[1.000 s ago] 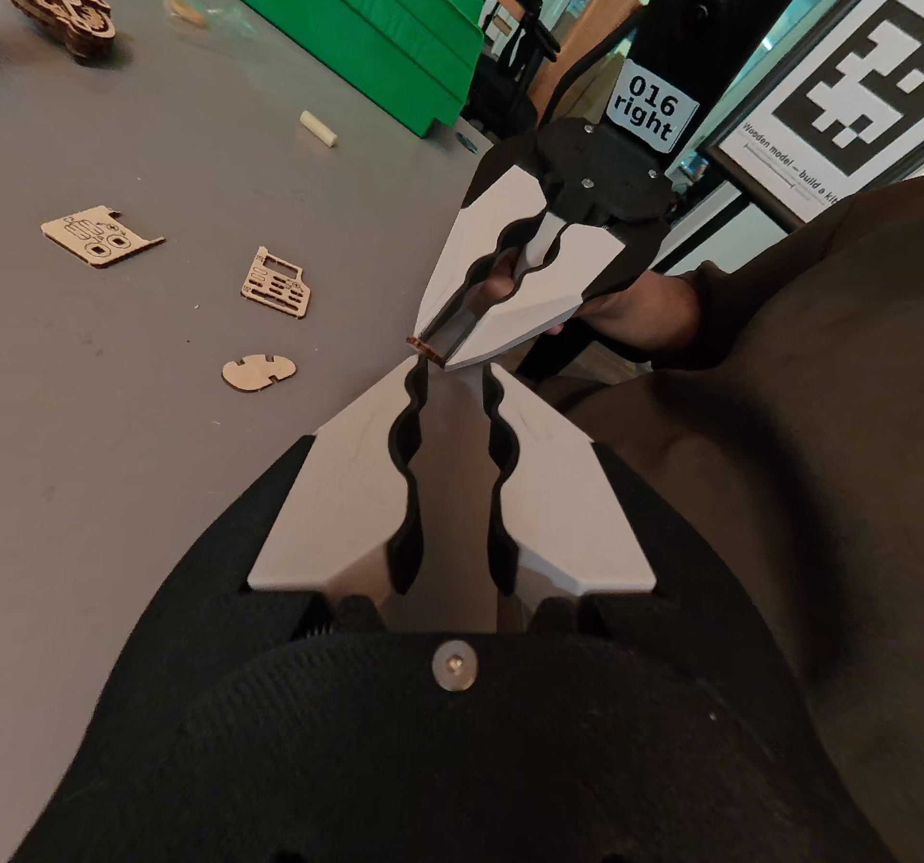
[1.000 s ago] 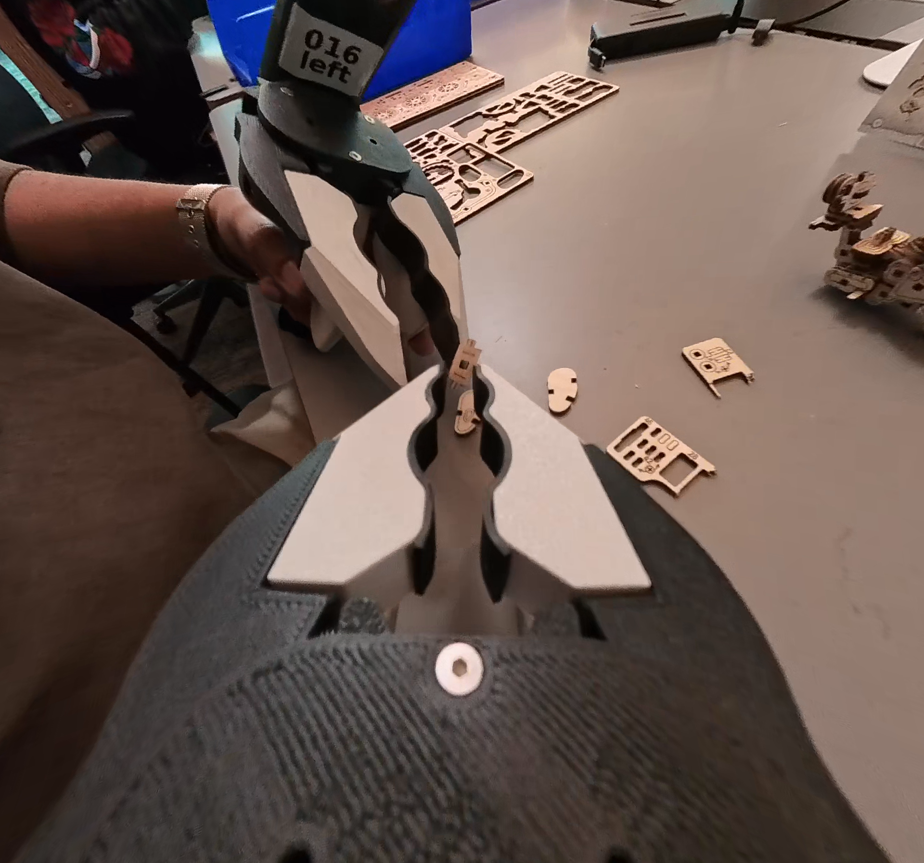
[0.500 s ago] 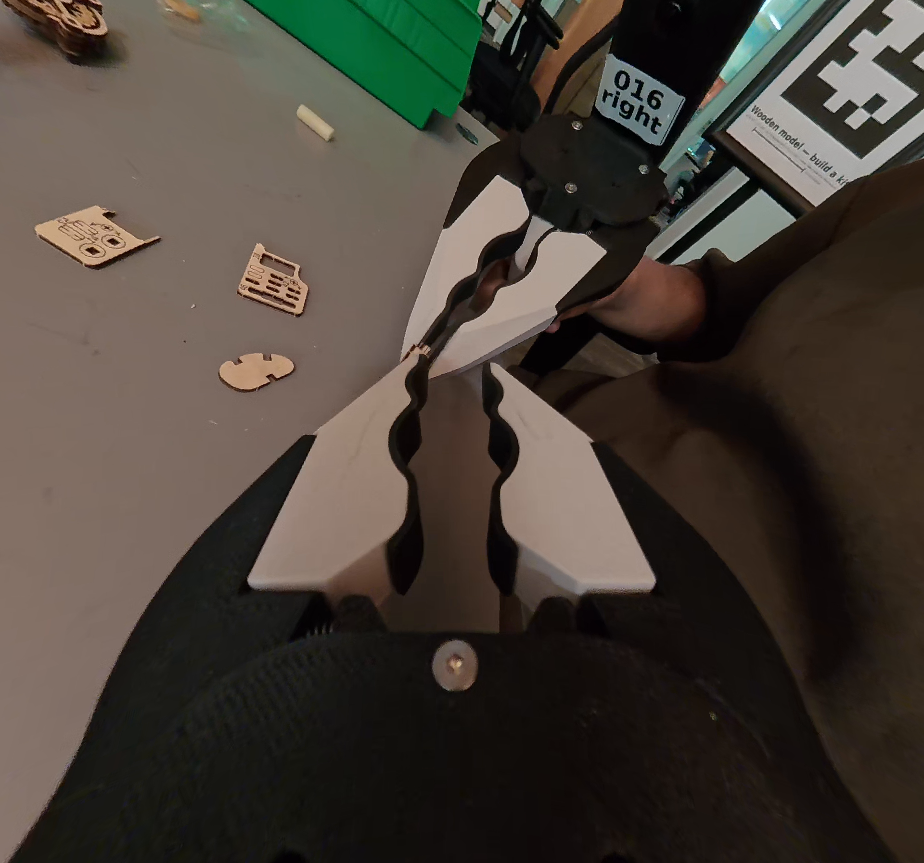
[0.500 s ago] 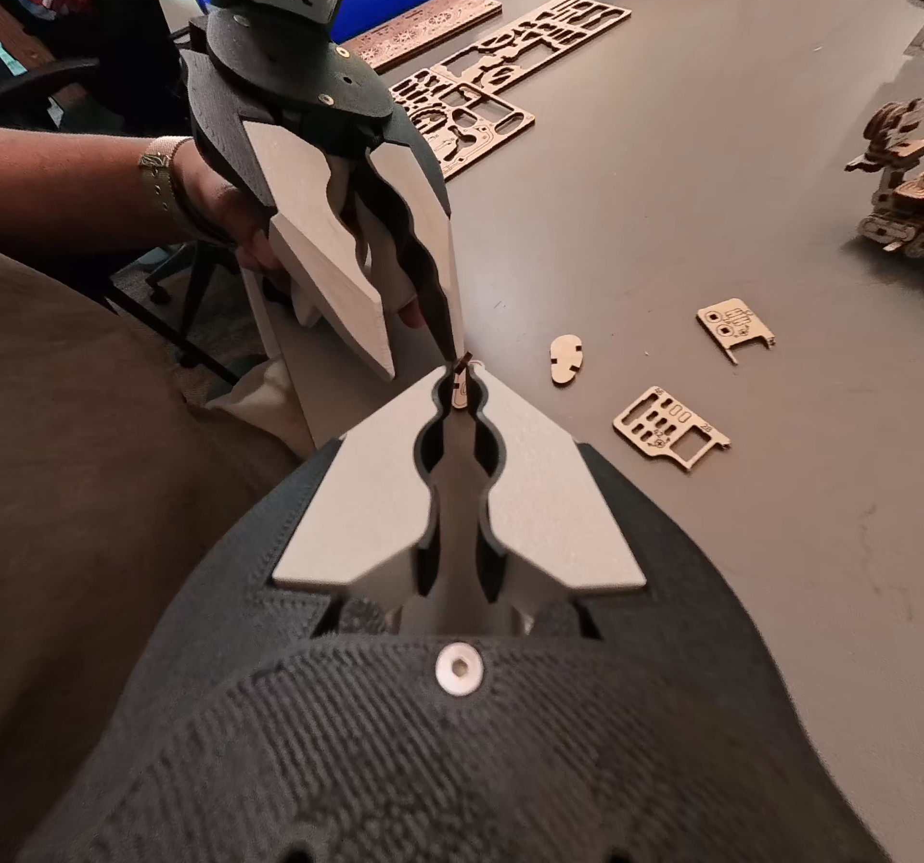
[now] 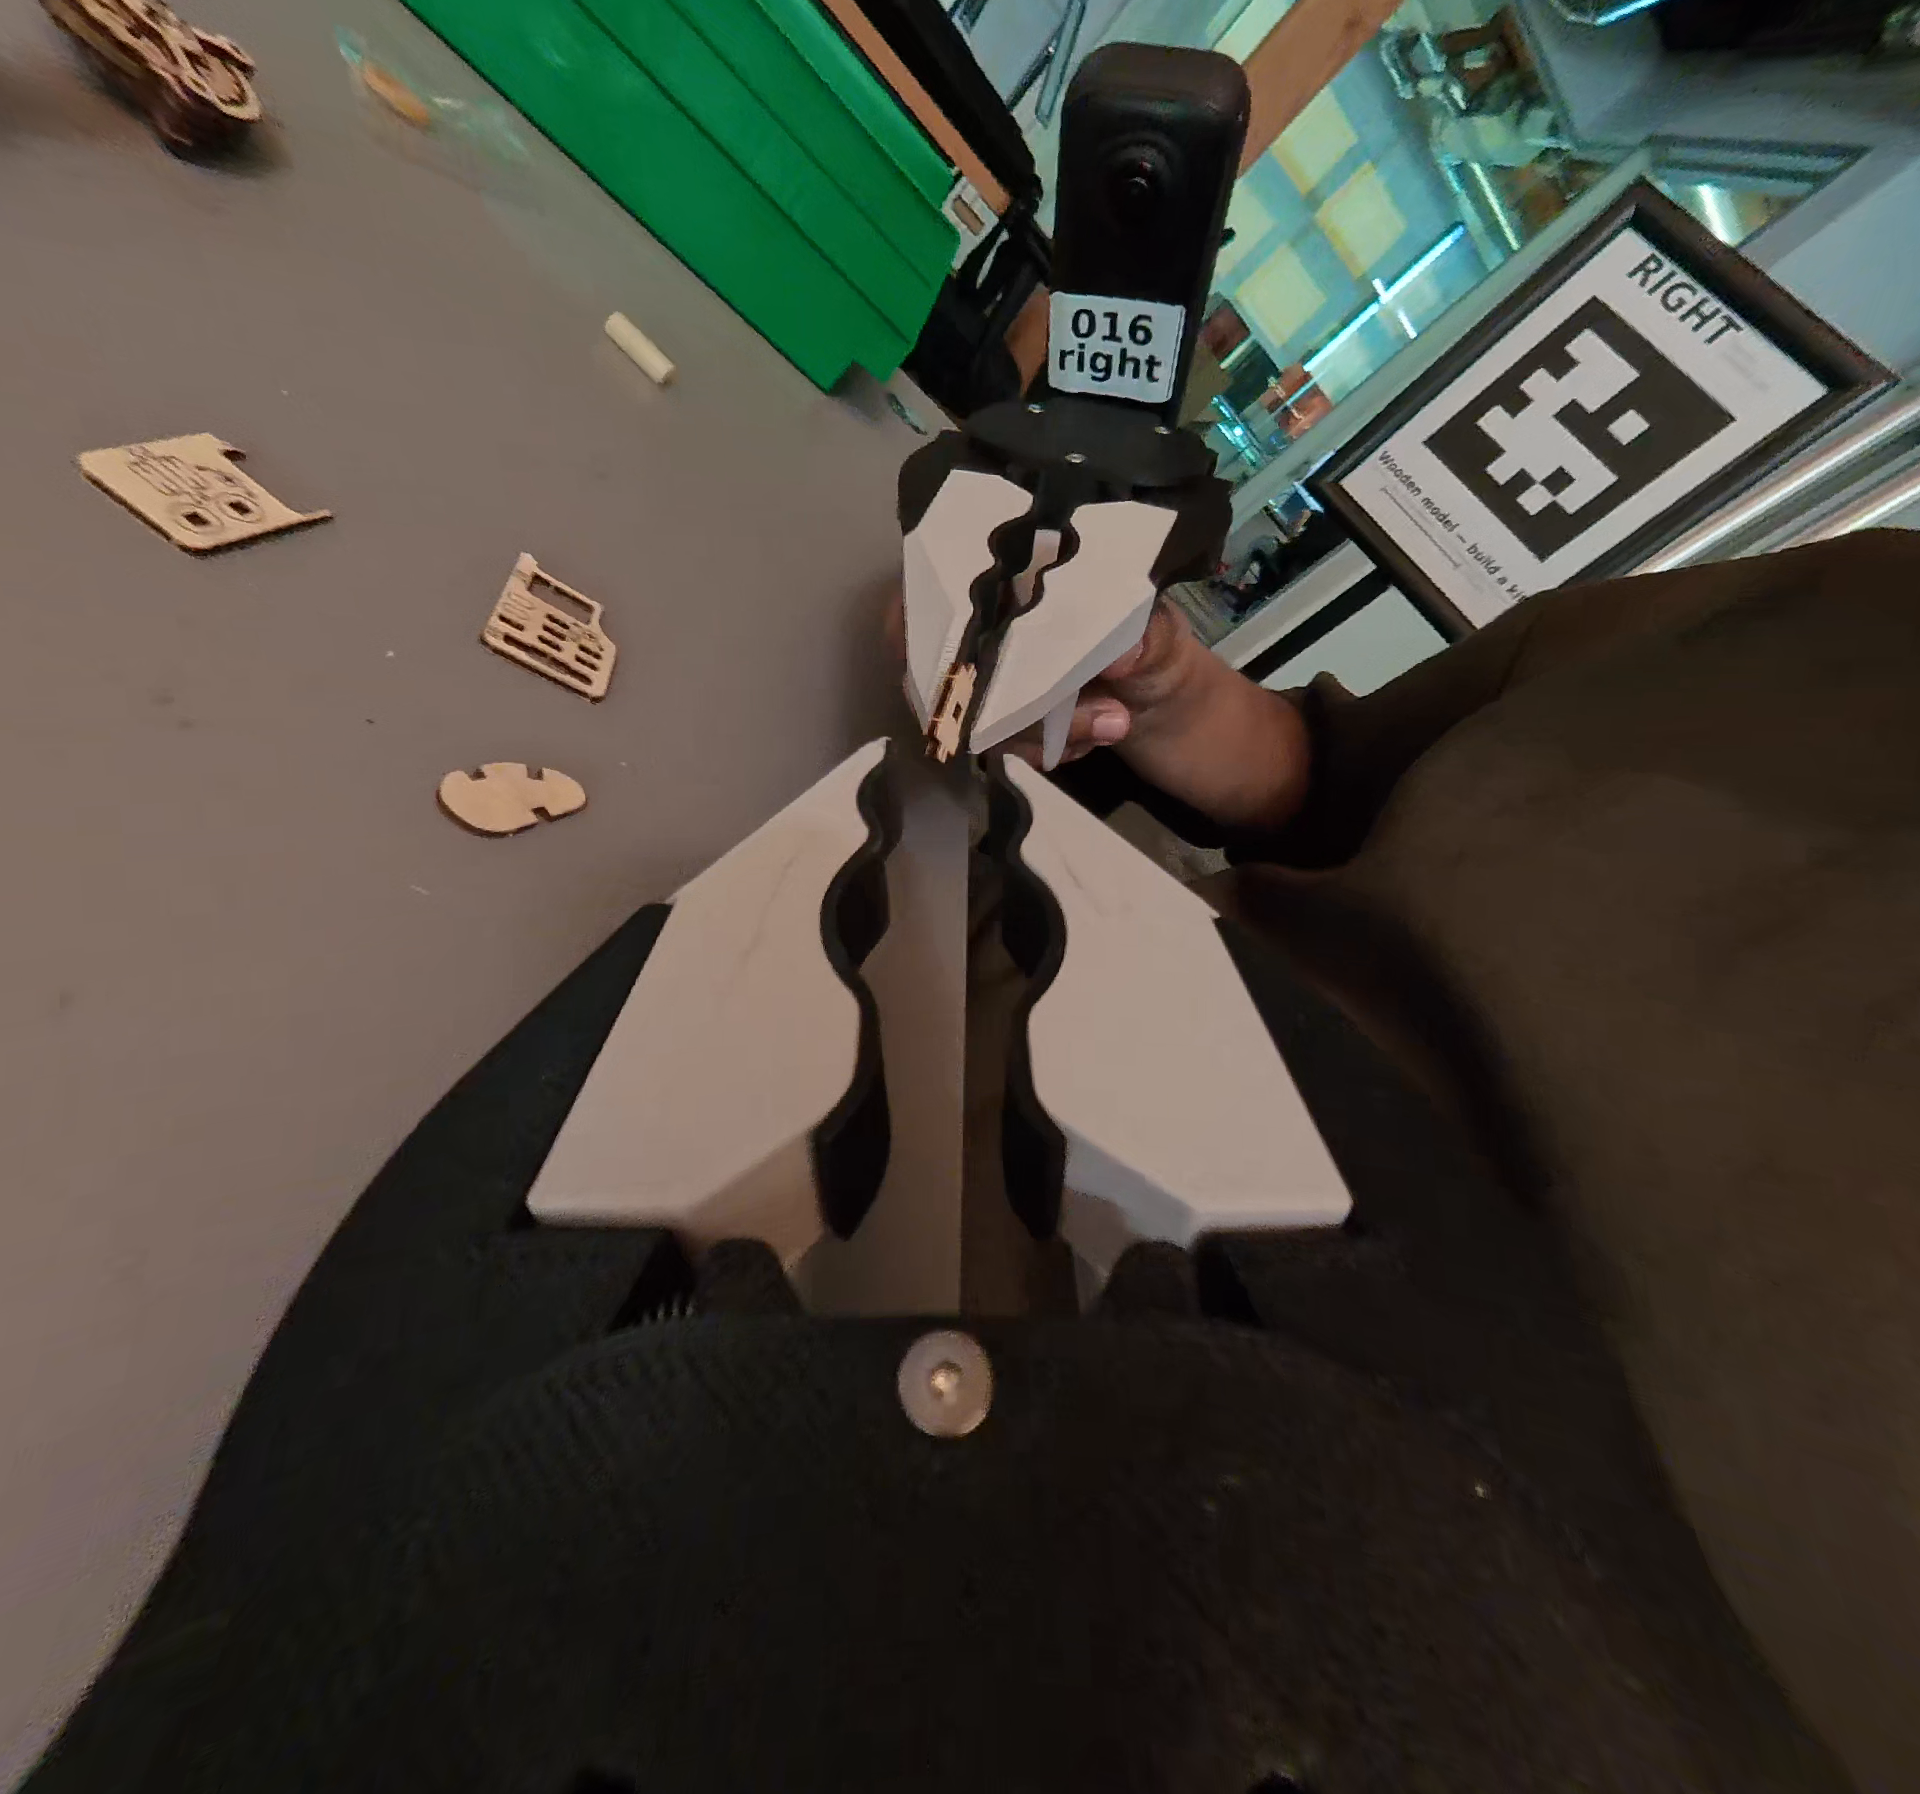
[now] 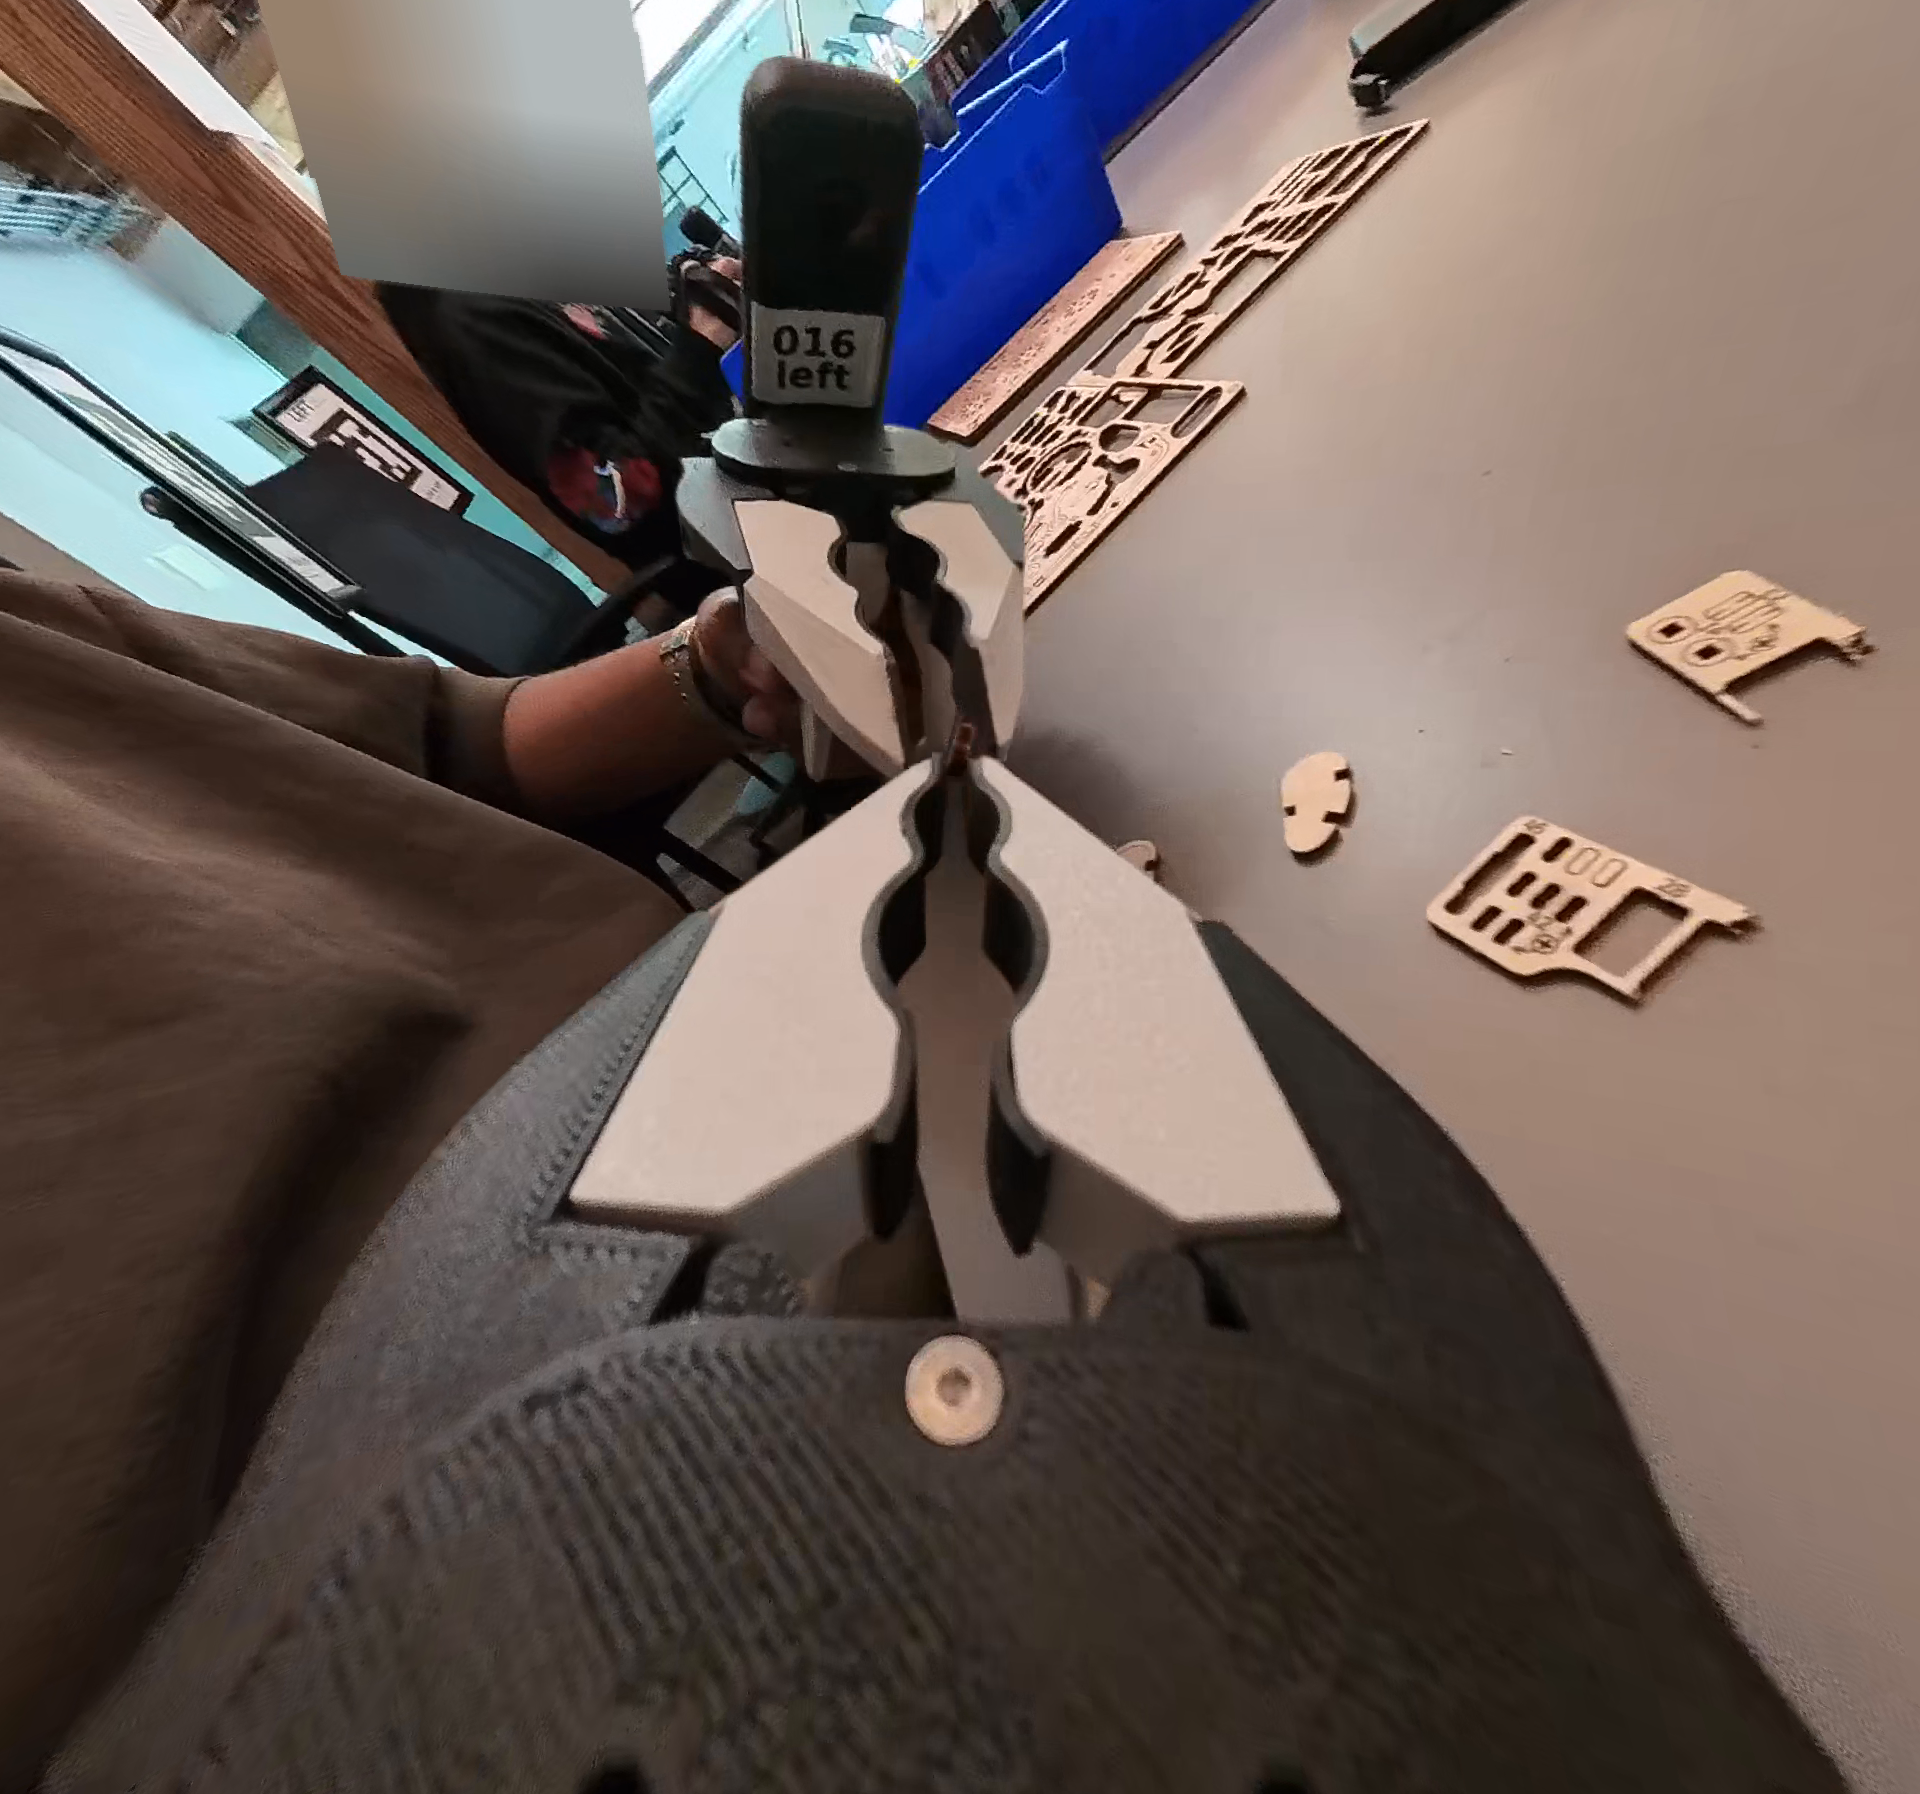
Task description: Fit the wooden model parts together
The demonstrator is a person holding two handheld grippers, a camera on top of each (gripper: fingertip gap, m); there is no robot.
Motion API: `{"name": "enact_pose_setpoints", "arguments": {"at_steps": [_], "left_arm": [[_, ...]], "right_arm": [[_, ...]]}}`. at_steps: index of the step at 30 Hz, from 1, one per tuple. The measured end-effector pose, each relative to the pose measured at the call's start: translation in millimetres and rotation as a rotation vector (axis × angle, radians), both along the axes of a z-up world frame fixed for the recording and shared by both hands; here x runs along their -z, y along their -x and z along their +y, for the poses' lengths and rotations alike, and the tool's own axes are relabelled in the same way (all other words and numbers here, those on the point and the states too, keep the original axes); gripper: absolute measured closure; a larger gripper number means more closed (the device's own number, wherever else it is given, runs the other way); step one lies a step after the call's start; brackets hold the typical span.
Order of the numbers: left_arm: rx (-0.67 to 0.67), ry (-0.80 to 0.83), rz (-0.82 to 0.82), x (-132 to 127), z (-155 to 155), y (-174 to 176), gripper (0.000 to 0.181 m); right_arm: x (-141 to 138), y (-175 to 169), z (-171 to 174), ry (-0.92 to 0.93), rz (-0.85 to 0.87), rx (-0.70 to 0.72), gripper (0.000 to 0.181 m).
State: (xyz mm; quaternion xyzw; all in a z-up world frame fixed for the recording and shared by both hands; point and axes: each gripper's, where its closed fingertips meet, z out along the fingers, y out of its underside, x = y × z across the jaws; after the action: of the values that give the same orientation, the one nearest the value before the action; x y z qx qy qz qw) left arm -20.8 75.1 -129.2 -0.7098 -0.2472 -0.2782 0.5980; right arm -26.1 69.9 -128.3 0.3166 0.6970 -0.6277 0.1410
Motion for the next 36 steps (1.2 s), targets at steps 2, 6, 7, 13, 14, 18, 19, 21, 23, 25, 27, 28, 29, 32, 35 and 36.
{"name": "enact_pose_setpoints", "arguments": {"at_steps": [2,6,7,13,14,18,19,21,23,25,27,28,29,32,35,36], "left_arm": [[0.017,0.002,-0.028,2,2,-3,0.168],[0.034,-0.013,-0.085,1,3,-6,0.173],[0.038,-0.013,-0.095,1,2,-6,0.177],[0.033,-0.012,-0.185,4,1,-2,0.181],[0.033,-0.011,-0.197,4,0,-2,0.181],[0.034,-0.012,-0.286,7,-1,0,0.181],[0.041,-0.006,-0.311,8,0,-1,0.181],[0.072,0.008,-0.351,11,0,-6,0.181],[0.094,0.038,-0.377,16,1,-11,0.181],[0.12,0.06,-0.385,17,2,-16,0.181],[0.12,0.085,-0.375,21,3,-18,0.18],[0.124,0.091,-0.374,22,4,-19,0.18],[0.126,0.092,-0.377,22,4,-20,0.18],[0.114,0.087,-0.378,24,4,-18,0.18],[0.067,0.107,-0.364,30,3,-10,0.165],[0.046,0.11,-0.346,31,1,-5,0.158]], "right_arm": [[1,-3,-2,-0.004,0.003,-0.017,0.18],[6,-6,-4,-0.043,0.016,-0.036,0.181],[7,-6,-3,-0.049,0.019,-0.037,0.179],[9,-3,2,-0.094,0.061,-0.035,0.176],[10,-1,5,-0.123,0.102,-0.023,0.174],[6,9,17,-0.269,0.371,0.04,0.165],[5,9,18,-0.304,0.438,0.042,0.164],[10,5,17,-0.376,0.536,0.022,0.162],[17,-3,12,-0.414,0.585,-0.029,0.159],[20,-12,7,-0.416,0.604,-0.084,0.158],[22,-17,3,-0.423,0.622,-0.109,0.159],[23,-19,3,-0.429,0.634,-0.12,0.16],[24,-20,2,-0.437,0.647,-0.123,0.161],[27,-17,3,-0.484,0.683,-0.108,0.171],[34,-11,9,-0.547,0.675,-0.095,0.172],[37,-8,12,-0.569,0.666,-0.087,0.172]]}}
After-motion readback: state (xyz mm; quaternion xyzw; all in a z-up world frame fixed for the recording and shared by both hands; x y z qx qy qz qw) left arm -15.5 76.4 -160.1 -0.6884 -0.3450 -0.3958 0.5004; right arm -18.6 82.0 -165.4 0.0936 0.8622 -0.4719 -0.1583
